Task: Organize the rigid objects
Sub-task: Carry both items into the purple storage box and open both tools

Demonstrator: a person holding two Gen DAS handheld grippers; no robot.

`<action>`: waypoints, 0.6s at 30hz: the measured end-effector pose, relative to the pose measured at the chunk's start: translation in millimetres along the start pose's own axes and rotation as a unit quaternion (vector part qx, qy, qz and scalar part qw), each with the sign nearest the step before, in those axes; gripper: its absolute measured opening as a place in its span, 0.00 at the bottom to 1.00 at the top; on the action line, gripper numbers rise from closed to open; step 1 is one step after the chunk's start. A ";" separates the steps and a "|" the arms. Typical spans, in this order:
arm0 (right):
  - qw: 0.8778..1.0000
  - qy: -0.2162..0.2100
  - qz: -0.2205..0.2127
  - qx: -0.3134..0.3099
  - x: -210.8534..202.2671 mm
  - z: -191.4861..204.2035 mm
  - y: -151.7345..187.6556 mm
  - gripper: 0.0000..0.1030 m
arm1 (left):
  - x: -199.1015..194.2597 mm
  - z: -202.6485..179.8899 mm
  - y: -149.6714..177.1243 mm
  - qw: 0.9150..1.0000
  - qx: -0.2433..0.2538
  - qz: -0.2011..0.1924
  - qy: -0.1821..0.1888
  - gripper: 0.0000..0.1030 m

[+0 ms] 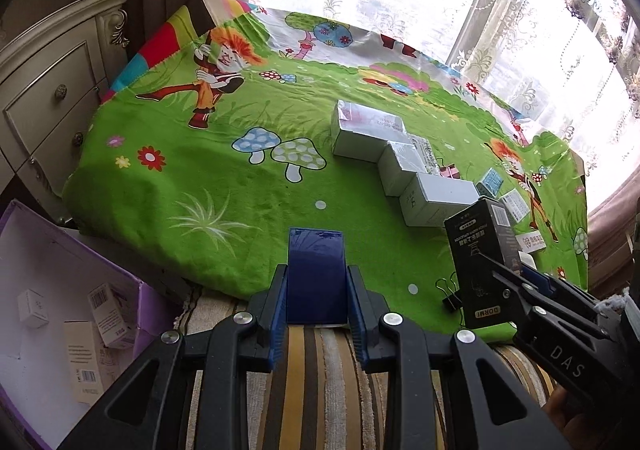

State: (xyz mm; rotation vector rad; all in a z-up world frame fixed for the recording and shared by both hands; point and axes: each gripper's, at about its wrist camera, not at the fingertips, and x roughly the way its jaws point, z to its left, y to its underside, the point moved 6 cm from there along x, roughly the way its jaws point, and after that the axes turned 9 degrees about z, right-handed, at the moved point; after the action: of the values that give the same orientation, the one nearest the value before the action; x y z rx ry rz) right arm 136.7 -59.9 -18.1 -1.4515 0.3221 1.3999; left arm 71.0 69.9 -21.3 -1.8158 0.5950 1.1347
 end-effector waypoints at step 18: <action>0.987 -0.076 0.055 -0.133 11.1 147.1 25.4 0.42 | -39.6 121.8 30.5 0.992 -0.128 -0.018 -0.011 0.28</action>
State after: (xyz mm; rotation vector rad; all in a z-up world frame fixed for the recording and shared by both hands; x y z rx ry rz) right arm 36.7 50.8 -5.9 -1.5493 0.1219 1.6833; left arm -26.2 158.7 -22.3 -2.0194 0.4165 1.2517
